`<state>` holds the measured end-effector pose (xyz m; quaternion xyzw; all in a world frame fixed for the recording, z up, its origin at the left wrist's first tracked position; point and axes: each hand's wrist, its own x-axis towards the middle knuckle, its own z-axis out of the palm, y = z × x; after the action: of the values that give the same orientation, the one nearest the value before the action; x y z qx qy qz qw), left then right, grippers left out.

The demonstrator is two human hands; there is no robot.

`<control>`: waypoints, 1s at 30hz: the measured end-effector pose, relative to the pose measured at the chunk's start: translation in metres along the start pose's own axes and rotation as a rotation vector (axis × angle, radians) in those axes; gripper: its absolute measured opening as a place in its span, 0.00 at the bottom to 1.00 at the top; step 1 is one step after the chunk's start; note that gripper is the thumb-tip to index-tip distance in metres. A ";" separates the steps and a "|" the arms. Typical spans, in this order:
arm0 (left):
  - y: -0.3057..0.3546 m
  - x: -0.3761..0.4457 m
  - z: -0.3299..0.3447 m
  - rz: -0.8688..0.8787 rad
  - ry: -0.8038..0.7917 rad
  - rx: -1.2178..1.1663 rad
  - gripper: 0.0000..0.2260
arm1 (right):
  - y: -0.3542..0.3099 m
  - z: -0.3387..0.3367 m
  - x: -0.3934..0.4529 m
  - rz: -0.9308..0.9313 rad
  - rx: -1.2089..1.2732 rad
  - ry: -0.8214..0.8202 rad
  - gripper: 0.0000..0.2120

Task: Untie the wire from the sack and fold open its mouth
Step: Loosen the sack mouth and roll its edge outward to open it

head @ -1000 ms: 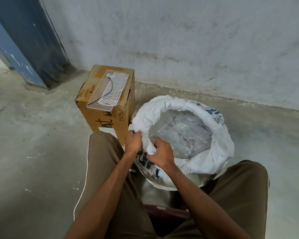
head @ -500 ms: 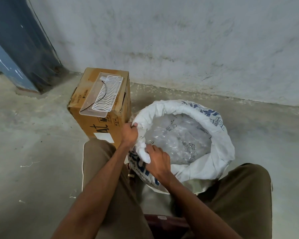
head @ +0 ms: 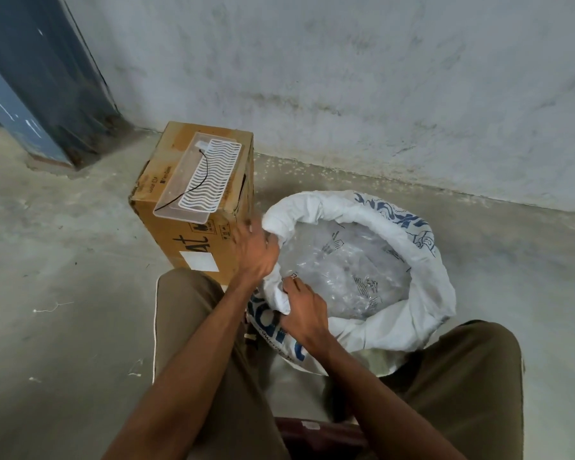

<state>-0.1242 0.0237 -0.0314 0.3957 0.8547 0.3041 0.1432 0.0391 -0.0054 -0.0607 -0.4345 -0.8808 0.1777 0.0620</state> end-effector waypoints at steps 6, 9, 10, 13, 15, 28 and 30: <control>0.011 0.026 -0.008 -0.055 -0.299 -0.415 0.34 | 0.004 -0.011 0.005 -0.009 -0.012 0.015 0.27; 0.009 0.030 -0.008 -0.103 -0.382 -0.462 0.38 | 0.003 -0.010 0.006 0.013 -0.021 0.002 0.26; 0.007 0.030 -0.006 -0.099 -0.415 -0.418 0.41 | 0.003 -0.008 0.006 0.014 -0.029 -0.001 0.25; 0.006 0.028 0.002 -0.058 -0.389 -0.244 0.44 | 0.004 -0.004 0.007 -0.004 -0.037 0.000 0.23; 0.008 0.029 0.001 -0.050 -0.359 -0.288 0.37 | 0.006 -0.004 0.006 -0.040 -0.024 -0.005 0.21; -0.040 0.062 0.015 -0.525 -0.624 -0.912 0.31 | 0.026 -0.034 0.041 -0.173 0.082 0.197 0.12; -0.043 0.064 0.017 -0.545 -0.658 -0.881 0.36 | 0.033 -0.048 0.071 -0.155 -0.214 0.316 0.25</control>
<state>-0.1821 0.0578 -0.0722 0.1395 0.6300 0.4429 0.6225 0.0326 0.0813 -0.0316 -0.3922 -0.9047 0.0077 0.1662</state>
